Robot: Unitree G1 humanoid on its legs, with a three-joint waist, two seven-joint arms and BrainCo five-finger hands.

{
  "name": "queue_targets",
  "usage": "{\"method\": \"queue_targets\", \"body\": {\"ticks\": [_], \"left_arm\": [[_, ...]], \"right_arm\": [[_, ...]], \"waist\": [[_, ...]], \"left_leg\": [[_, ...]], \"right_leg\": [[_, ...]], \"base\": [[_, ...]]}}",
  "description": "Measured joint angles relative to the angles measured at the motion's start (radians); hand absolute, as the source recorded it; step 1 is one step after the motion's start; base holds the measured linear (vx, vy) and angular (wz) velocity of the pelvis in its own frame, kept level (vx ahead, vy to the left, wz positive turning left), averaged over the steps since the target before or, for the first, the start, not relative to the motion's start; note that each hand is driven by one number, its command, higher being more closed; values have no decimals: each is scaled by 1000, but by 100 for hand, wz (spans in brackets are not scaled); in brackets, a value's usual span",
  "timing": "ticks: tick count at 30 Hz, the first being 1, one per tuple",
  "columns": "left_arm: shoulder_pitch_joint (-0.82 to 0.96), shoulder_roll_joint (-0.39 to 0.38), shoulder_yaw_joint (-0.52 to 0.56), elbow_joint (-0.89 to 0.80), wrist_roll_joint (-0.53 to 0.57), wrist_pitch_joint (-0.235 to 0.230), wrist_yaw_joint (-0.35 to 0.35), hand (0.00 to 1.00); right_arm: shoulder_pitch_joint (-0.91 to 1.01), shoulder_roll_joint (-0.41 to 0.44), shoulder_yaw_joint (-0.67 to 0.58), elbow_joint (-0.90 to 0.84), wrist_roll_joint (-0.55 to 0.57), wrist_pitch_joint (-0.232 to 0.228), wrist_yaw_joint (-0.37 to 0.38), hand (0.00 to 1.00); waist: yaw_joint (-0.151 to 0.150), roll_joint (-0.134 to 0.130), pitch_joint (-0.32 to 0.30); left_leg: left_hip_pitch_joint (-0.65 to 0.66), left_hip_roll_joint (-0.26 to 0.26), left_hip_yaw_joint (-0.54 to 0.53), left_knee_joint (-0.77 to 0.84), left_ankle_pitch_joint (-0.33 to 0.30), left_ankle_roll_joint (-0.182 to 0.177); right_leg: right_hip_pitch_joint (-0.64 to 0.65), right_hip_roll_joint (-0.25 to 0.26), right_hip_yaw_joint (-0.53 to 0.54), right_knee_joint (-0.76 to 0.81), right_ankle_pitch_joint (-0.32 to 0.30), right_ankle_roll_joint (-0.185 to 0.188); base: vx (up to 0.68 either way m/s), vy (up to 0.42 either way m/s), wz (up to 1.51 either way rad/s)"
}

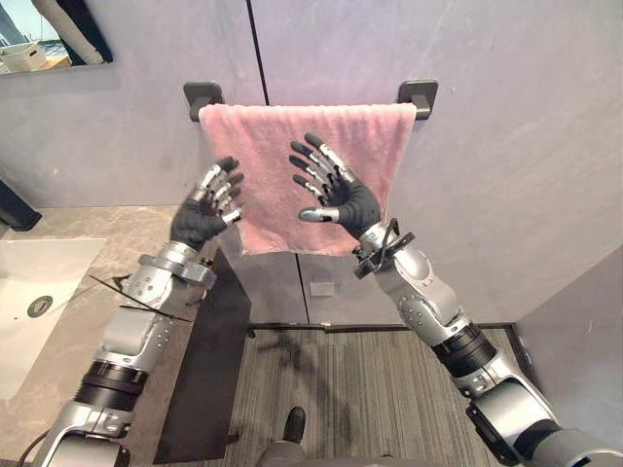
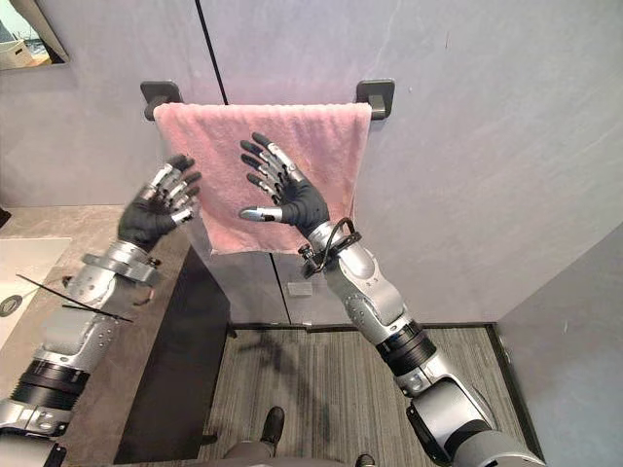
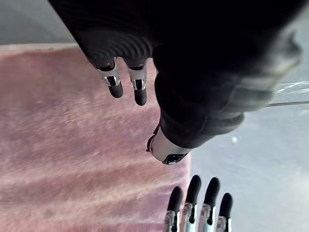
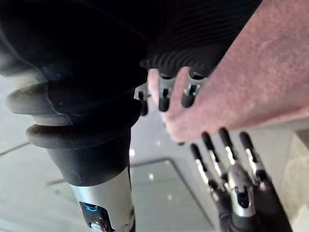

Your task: Organize washtable

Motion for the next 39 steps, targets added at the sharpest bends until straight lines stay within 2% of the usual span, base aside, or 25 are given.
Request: {"method": "queue_targets", "body": {"ticks": [4,11,15,18,20,25,30,33,36,39], "left_arm": [[-56,-3,-78,61,-21,14,0,0],[-196,-11,-154,116,-29,19,13,0],[-275,-14,-157,156,-29,18,33,0],[-309,-13,-138,180,-37,12,50,0],[-308,-13,-86,182,-48,9,69,0],[-267,-20,48,203,-55,2,98,0],[-180,-40,138,201,-55,-1,109,0],[-93,-64,213,179,-53,-10,111,0],[23,-131,294,104,-43,-15,112,0],[214,-268,395,-9,-2,-15,109,0]], "right_arm": [[-30,3,42,48,0,-1,9,0],[-106,1,47,72,-1,-8,-32,0],[-175,-1,17,128,-2,-11,-51,0],[-255,-40,-6,193,-5,-9,-57,0],[-281,-96,-35,194,-7,-9,-58,0],[-270,-104,-122,195,-7,-8,-77,0],[-222,-104,-198,194,-11,-9,-81,0],[-120,-95,-266,172,-10,-12,-87,0],[62,-68,-372,116,-12,-14,-96,0],[278,1,-508,63,-22,-8,-96,0]], "waist": [[1,-13,-2],[-2,-37,14],[-2,-63,42],[-2,-66,72],[1,-68,89],[-1,-65,99],[0,-55,120],[2,-53,121],[23,-54,121],[25,-53,121]], "left_leg": [[-16,3,6,1,1,0],[-76,10,6,1,5,-5],[-114,14,5,1,13,-4],[-133,9,5,1,20,3],[-141,5,6,1,21,4],[-135,-4,12,2,25,4],[-104,0,13,1,21,1],[-104,4,13,1,14,-2],[-104,0,15,1,12,3],[-100,-5,14,1,12,3]], "right_leg": [[-21,2,10,15,0,0],[-94,4,10,43,0,0],[-143,3,11,64,0,0],[-164,3,11,72,0,0],[-172,-1,11,74,-2,2],[-172,-11,14,82,-13,7],[-142,-13,13,83,-21,2],[-142,-10,14,82,-21,2],[-142,-14,16,81,-21,3],[-136,-14,14,75,-23,4]], "base": [[16,-20,-7],[-18,-8,-2],[-22,-6,-1],[0,0,0],[40,-8,2],[53,-11,-1],[-1,-6,0],[-37,-12,0],[0,0,0],[44,-17,2]]}}
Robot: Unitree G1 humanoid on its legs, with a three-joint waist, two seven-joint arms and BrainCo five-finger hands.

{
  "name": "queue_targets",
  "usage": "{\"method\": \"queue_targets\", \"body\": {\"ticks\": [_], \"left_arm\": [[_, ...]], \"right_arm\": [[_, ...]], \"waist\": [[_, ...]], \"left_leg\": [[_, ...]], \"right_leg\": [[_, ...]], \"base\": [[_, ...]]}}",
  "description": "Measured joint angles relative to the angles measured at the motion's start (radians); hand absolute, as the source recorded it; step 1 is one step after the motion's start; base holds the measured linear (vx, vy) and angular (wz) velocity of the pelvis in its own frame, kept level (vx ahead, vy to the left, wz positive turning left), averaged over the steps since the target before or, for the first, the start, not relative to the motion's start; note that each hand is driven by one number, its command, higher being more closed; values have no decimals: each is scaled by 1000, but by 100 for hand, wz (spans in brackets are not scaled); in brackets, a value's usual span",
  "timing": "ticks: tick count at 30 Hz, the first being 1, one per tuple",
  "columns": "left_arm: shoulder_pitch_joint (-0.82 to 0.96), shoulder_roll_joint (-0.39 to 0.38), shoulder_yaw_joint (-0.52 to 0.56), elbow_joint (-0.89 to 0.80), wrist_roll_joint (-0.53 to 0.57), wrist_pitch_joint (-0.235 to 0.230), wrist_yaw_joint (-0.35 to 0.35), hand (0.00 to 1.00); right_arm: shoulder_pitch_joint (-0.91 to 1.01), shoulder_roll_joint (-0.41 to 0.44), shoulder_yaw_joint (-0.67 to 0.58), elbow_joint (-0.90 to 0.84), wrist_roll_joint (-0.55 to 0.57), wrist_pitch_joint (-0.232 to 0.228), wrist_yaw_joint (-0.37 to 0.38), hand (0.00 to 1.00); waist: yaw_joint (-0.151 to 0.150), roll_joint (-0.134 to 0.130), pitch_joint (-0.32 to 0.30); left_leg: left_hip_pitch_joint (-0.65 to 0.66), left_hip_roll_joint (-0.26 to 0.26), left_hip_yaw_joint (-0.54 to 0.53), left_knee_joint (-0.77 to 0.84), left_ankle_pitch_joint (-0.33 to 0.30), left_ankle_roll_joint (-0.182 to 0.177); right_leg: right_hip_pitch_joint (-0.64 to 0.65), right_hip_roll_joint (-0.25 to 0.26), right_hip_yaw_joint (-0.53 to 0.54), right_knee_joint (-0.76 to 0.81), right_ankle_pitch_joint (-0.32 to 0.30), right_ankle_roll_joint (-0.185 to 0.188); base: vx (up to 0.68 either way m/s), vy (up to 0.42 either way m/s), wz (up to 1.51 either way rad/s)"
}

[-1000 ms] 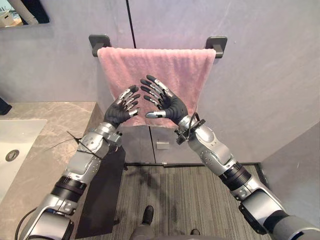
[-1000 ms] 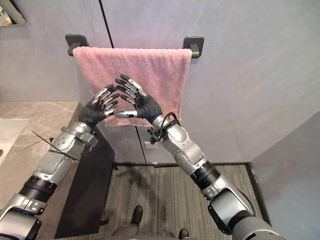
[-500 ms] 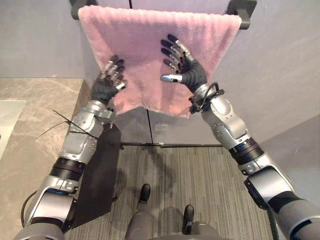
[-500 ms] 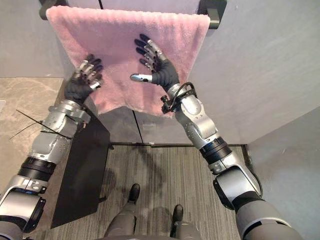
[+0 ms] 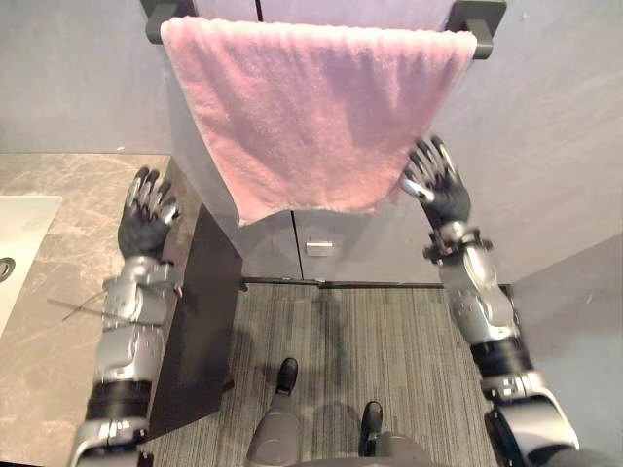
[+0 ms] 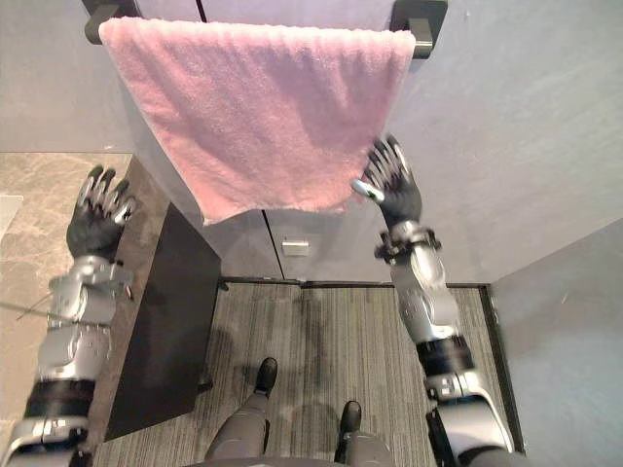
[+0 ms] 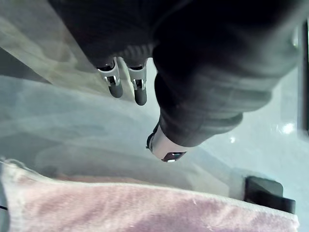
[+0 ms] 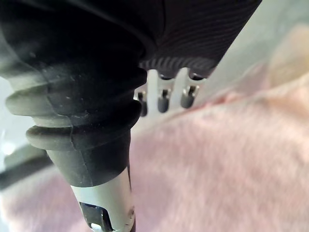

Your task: Organize washtable

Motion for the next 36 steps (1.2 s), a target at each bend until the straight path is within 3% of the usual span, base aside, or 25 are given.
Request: {"method": "queue_targets", "body": {"ticks": [7,8,11,14,19,23,26,27,29,34,36], "left_arm": [[287,-228,99,-105,123,6,-1,0],[328,-261,114,-105,145,3,-3,0],[365,-309,123,-106,157,4,-3,0],[429,-378,106,-90,157,18,-2,0],[498,-436,-3,-26,185,49,-2,0],[499,-450,-57,115,218,51,-2,0],[465,-448,-77,333,291,50,1,0],[446,-447,-83,499,324,54,2,0],[430,-447,-75,603,356,61,8,0],[352,-417,110,882,404,58,73,0],[349,-411,166,918,509,76,125,0]], "right_arm": [[323,109,-239,-121,-65,4,-5,0],[357,132,-277,-121,-80,4,-14,0],[435,186,-340,-120,-108,5,-78,0],[492,248,-347,-120,-132,6,-125,0],[592,288,-292,-111,-158,15,-177,0],[624,296,-264,11,-196,23,-186,0],[625,296,-263,177,-230,33,-199,0],[625,296,-266,270,-261,34,-200,0],[625,295,-269,339,-285,35,-201,0],[616,294,-330,608,-397,57,-201,0],[611,298,-361,644,-432,67,-204,0]], "waist": [[-15,8,-9],[-32,11,-17],[-38,13,-43],[-55,11,-58],[-53,12,-93],[-54,10,-137],[-54,8,-140],[-55,12,-150],[-56,14,-151],[-56,15,-149],[-53,2,-139]], "left_leg": [[47,-6,-4,-7,-18,1],[50,-7,-5,-7,-25,1],[69,-12,-6,-6,-25,1],[114,-21,-4,-1,-31,10],[153,-32,-3,-1,-40,16],[175,-37,-2,-6,-54,19],[207,-45,4,-7,-57,24],[211,-49,14,-7,-59,25],[214,-49,24,-7,-59,26],[228,-63,27,-7,-61,29],[237,-77,29,-7,-65,35]], "right_leg": [[55,0,-7,-28,-15,-8],[66,0,-13,-39,-14,-8],[94,-4,-18,-55,-11,-5],[145,-15,-25,-65,-7,6],[189,-31,-37,-64,-19,17],[218,-42,-54,-63,-26,22],[250,-51,-59,-56,-44,30],[250,-53,-59,-50,-49,33],[250,-55,-58,-44,-53,37],[256,-69,-59,-25,-66,44],[233,-91,-55,46,-105,52]], "base": [[-9,-12,3],[-5,0,9],[19,0,7],[63,-5,4],[22,1,7],[-22,5,9],[-25,11,6],[0,0,0],[0,0,0],[-1,2,1],[6,11,4]]}}
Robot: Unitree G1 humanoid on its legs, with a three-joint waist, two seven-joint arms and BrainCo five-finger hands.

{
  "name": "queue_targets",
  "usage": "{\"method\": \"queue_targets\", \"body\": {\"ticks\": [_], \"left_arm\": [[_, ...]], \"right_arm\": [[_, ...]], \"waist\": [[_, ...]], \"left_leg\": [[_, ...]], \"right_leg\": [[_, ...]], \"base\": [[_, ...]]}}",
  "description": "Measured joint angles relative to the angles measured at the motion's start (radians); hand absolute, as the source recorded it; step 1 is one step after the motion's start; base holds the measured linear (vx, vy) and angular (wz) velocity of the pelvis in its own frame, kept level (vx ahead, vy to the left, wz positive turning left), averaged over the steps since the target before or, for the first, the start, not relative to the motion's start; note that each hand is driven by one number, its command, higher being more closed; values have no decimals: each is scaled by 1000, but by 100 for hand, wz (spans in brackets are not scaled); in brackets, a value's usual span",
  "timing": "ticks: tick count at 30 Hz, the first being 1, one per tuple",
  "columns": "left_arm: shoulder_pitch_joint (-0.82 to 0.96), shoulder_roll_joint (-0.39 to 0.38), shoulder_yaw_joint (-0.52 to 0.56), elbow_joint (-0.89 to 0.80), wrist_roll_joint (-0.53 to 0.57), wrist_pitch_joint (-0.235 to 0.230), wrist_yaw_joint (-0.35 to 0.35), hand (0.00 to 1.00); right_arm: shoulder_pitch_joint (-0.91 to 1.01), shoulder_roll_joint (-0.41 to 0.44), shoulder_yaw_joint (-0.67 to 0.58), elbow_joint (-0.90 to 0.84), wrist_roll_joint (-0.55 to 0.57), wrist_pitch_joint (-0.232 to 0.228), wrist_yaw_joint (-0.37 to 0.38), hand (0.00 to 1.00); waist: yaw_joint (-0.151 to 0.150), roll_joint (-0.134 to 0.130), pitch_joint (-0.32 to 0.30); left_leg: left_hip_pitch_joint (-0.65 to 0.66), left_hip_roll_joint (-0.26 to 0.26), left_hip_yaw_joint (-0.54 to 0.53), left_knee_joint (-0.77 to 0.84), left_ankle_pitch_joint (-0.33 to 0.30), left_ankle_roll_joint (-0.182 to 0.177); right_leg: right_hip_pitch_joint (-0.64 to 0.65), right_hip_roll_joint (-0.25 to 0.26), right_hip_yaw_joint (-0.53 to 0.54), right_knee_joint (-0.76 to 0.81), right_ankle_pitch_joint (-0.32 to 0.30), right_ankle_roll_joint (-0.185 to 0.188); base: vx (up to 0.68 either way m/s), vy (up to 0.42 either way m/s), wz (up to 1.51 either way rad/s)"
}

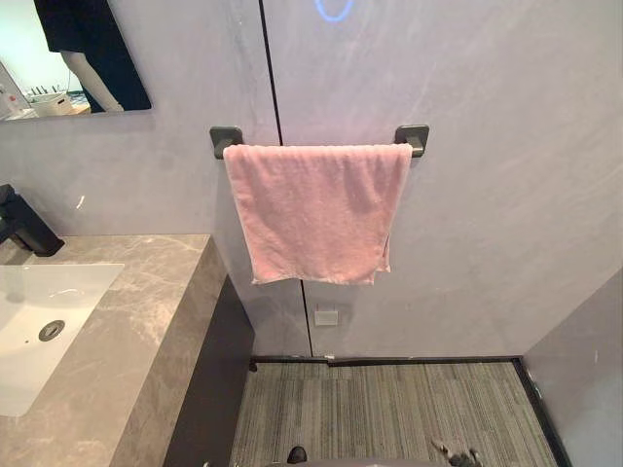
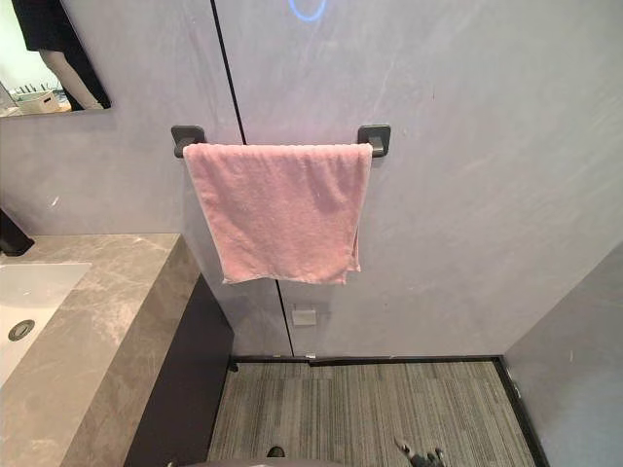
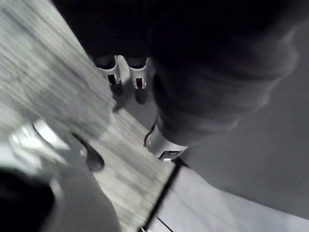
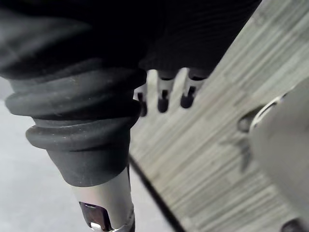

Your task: Organize washtable

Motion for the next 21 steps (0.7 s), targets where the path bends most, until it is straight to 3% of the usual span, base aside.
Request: {"method": "queue_targets", "body": {"ticks": [2,3,7,9,11,12,13,14,16,17,18,21], "left_arm": [[2,22,51,24,81,33,35,0],[2,25,89,33,111,44,44,0],[-14,19,177,52,185,69,49,0],[-19,18,191,53,184,74,53,0],[-26,10,190,49,183,75,56,0],[-26,8,186,43,182,74,59,0],[-27,21,186,38,173,69,64,0],[-50,29,175,50,161,75,76,0],[-48,18,159,49,139,72,81,0],[-39,8,142,47,115,69,86,0],[-30,6,140,49,73,65,95,0],[-24,8,131,47,-5,58,93,0]], "right_arm": [[-15,3,-25,26,-41,8,-14,0],[-22,3,-33,51,-56,14,-14,0],[-8,-6,-25,85,-74,23,-15,0],[12,-5,-19,88,-78,25,-19,0],[13,-3,-21,104,-78,27,-19,0],[9,-1,-22,104,-85,29,-20,0],[-5,4,-14,108,-101,30,-22,0],[-33,-7,-3,107,-108,31,-20,0],[-39,-5,2,100,-106,29,-24,0],[-38,-23,9,91,-106,27,-18,0],[-53,-26,30,98,-105,26,-24,0],[-77,-17,52,95,-91,16,-40,0]], "waist": [[0,-43,26],[3,-52,33],[-2,-63,44],[-3,-69,44],[0,-59,44],[3,-60,45],[7,-107,43],[3,-108,56],[4,-86,60],[3,-56,57],[5,-46,59],[6,-49,64]], "left_leg": [[19,-33,1,0,-5,7],[14,-40,-8,0,-7,9],[-1,-38,-106,8,-6,9],[-45,-47,-172,54,-13,0],[-66,-45,-220,78,-24,-14],[-69,-39,-242,61,-28,-18],[-82,-69,-241,64,-32,-23],[-169,-101,-215,303,-47,-4],[-195,-108,-192,401,-114,15],[-177,-79,-199,351,-142,-20],[-168,-58,-200,289,-125,-40],[-170,-22,-227,265,-114,-49]], "right_leg": [[-35,-49,6,137,-58,14],[-69,-63,40,228,-75,19],[-174,-12,271,477,-61,-5],[-173,23,334,519,-74,-5],[-142,38,321,479,-96,6],[-108,36,289,419,-124,-16],[-77,-10,240,308,-192,-49],[-75,-43,168,295,-217,-45],[-71,-43,130,293,-215,-38],[-68,-17,118,292,-216,-35],[-66,6,117,269,-210,-38],[-36,50,88,204,-173,-51]], "base": [[27,15,14],[14,-27,9],[0,-82,53],[-46,-239,113],[-78,-252,91],[-108,-271,68],[-70,-246,81],[-52,-196,70],[-58,-71,63],[-118,-78,56],[-82,-85,41],[-42,-72,28]]}}
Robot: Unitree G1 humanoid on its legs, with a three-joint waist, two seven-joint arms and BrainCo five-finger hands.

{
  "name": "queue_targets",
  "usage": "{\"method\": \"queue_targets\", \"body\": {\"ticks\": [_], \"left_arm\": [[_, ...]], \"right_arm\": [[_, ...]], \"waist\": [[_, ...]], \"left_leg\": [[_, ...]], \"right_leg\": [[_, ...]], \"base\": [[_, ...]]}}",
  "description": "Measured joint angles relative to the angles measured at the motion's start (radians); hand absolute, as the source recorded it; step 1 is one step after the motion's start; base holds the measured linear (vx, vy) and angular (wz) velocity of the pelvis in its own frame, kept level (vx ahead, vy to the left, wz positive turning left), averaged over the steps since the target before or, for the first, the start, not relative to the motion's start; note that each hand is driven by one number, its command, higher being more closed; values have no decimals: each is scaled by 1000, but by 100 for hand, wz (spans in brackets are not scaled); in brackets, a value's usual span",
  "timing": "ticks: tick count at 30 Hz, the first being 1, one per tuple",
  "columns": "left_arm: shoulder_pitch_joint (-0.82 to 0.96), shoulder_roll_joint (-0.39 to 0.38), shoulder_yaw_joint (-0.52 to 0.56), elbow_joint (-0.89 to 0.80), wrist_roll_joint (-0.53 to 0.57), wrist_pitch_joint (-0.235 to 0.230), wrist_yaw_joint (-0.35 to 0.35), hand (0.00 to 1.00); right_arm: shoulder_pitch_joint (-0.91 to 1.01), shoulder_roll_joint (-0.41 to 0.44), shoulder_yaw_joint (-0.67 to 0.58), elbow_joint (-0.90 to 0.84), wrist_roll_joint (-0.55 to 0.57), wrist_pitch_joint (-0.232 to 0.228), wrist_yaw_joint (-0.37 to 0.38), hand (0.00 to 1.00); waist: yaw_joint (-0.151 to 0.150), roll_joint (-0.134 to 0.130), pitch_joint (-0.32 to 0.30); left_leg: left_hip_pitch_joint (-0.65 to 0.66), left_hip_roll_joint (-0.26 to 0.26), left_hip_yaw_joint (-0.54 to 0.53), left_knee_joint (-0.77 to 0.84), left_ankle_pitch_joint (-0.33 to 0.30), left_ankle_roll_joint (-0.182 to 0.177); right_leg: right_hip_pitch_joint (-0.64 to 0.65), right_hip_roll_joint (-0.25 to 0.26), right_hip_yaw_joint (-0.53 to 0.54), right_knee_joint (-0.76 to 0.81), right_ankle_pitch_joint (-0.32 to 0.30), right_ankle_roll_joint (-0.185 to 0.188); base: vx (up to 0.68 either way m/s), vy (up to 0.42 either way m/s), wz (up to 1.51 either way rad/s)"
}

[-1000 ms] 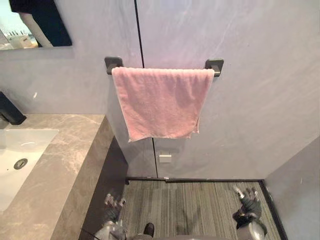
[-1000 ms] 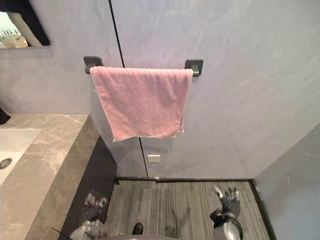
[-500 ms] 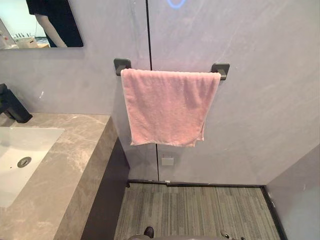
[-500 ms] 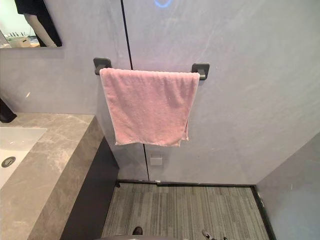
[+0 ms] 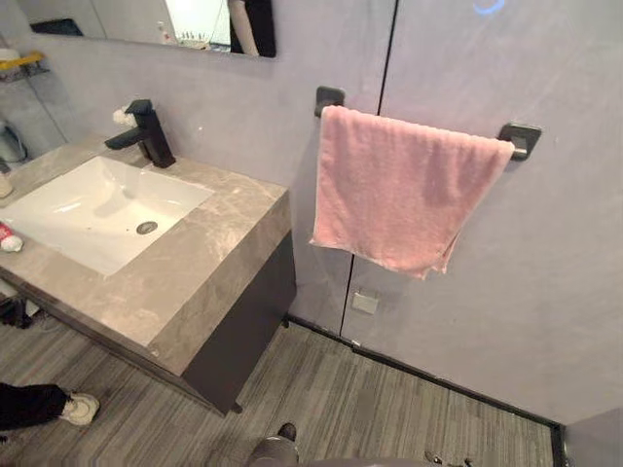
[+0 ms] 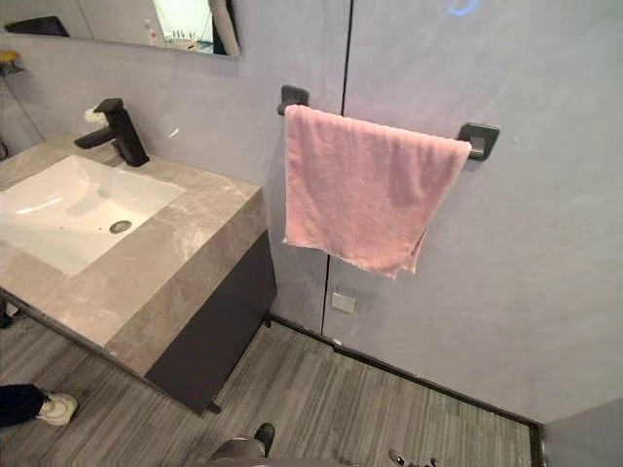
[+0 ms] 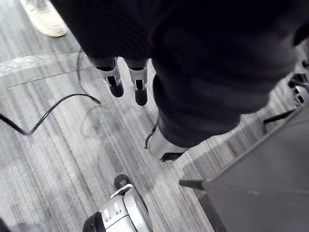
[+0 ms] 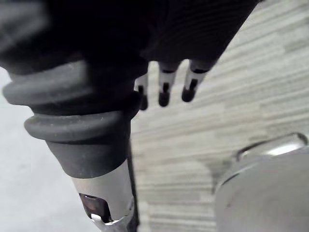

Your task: Organize washtable

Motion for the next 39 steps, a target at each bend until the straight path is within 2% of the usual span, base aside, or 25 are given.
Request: {"method": "queue_targets", "body": {"ticks": [6,8,9,10,11,12,13,14,15,16,17,18,19,21,22,23,24,25,26,27,30,32,39], "left_arm": [[5,8,-40,0,-29,1,-4,0],[1,3,-46,0,-67,1,-5,0],[-3,1,-40,0,-83,1,-8,0],[-18,-3,-2,-1,-102,0,-23,0],[-38,-11,26,-1,-113,-1,-25,0],[-41,-28,31,-3,-117,-1,-27,0],[-47,-53,43,-13,-116,0,-32,0],[-59,-52,43,-33,-113,-8,-46,0],[-85,-46,58,-46,-104,-15,-45,0],[-100,-16,74,-44,-88,-16,-44,0],[-84,-12,72,-34,-66,-13,-43,0],[-69,-16,66,-30,-54,-9,-44,0],[-71,-24,40,-18,-29,-6,-43,0],[-70,-4,-42,-10,-1,-7,-45,0],[-68,15,-74,2,4,-8,-45,0],[-81,38,-97,34,10,-2,-44,0],[-81,42,-114,46,15,0,-46,0],[-79,42,-118,46,17,0,-47,0],[-76,55,-157,45,25,-2,-54,0],[-70,57,-166,45,30,-4,-57,0],[-68,79,-204,58,54,0,-68,0],[-76,96,-233,88,85,2,-71,0],[-59,105,-249,96,113,2,-67,0]], "right_arm": [[-15,19,15,9,22,-7,-6,0],[-37,20,-4,8,9,-4,-7,0],[-43,19,-8,8,-1,-1,-11,0],[-60,20,-7,19,-19,5,-15,0],[-75,10,-11,17,-29,9,-15,0],[-79,1,-18,11,-35,8,-14,0],[-91,-28,-37,6,-39,9,-13,0],[-87,-24,-54,14,-39,15,-8,0],[-92,-4,-61,15,-42,13,-3,0],[-99,21,-75,23,-55,8,6,0],[-103,23,-91,38,-61,6,10,0],[-104,23,-100,39,-59,6,16,0],[-112,7,-127,45,-68,6,22,0],[-121,-19,-132,80,-90,7,28,0],[-122,-22,-131,100,-102,6,28,0],[-136,-21,-147,127,-104,0,29,0],[-140,-34,-173,149,-107,5,27,0],[-140,-40,-181,161,-116,8,27,0],[-134,-42,-202,186,-131,16,28,0],[-133,-42,-203,190,-134,17,27,0],[-136,-38,-204,206,-134,16,26,0],[-139,-35,-214,206,-134,17,24,0],[-136,-45,-198,203,-147,35,24,0]], "waist": [[-3,1,15],[-5,24,30],[-7,19,41],[-6,-4,45],[-7,12,68],[-7,32,75],[-20,84,86],[-38,80,77],[-78,30,82],[-58,19,87],[-61,18,91],[-69,25,87],[-89,54,75],[-88,56,74],[-96,33,63],[-105,56,65],[-116,50,68],[-120,48,70],[-117,40,64],[-114,39,63],[-116,29,63],[-118,28,73],[-116,23,83]], "left_leg": [[24,9,-40,-3,17,-25],[5,23,0,4,26,-10],[3,40,40,-15,22,-9],[-26,48,119,49,-10,43],[-94,62,202,269,-40,84],[-116,80,244,370,-74,106],[-144,98,298,394,-72,109],[-91,61,225,158,-13,37],[-92,47,245,144,-25,69],[-116,92,380,393,-103,126],[-49,142,458,485,-153,90],[-13,160,485,483,-163,84],[27,163,515,395,-172,62],[74,124,528,246,-148,68],[97,95,517,146,-146,55],[104,114,557,146,-191,45],[115,128,590,125,-182,44],[126,116,594,87,-156,51],[148,77,587,14,-74,60],[152,69,579,-20,-57,61],[202,33,572,-238,57,65],[199,21,547,-268,82,84],[190,13,527,-269,76,95]], "right_leg": [[62,24,-63,-17,0,-7],[72,26,-97,-4,-1,-18],[73,21,-120,-10,3,-26],[63,-2,-143,-10,7,-32],[53,-13,-165,15,7,-32],[46,-9,-179,36,7,-32],[37,20,-200,87,3,-38],[2,65,-155,-9,-19,-101],[8,56,-149,-43,26,-102],[-1,18,-208,-30,54,-93],[20,7,-241,-24,61,-98],[26,3,-266,-23,61,-98],[29,-5,-312,-10,60,-98],[4,-29,-346,26,59,-98],[21,-40,-346,-51,65,-82],[50,-39,-410,-98,81,-55],[56,-51,-453,-80,83,-54],[59,-64,-477,-70,86,-51],[51,-95,-510,-61,109,-51],[46,-96,-515,-66,122,-50],[29,-96,-538,-101,158,-30],[26,-100,-546,-107,175,-24],[32,-99,-526,-104,212,-37]], "base": [[7,-87,30],[-19,-90,40],[-9,-46,51],[15,2,57],[12,44,50],[-9,4,72],[-111,-46,121],[-89,-75,188],[-125,-76,201],[7,-59,161],[-3,-33,115],[28,11,131],[-23,43,139],[-60,65,153],[-53,72,158],[-39,98,145],[10,73,133],[-31,127,123],[-39,108,86],[-90,144,73],[-103,69,24],[-154,49,19],[-154,75,9]]}}
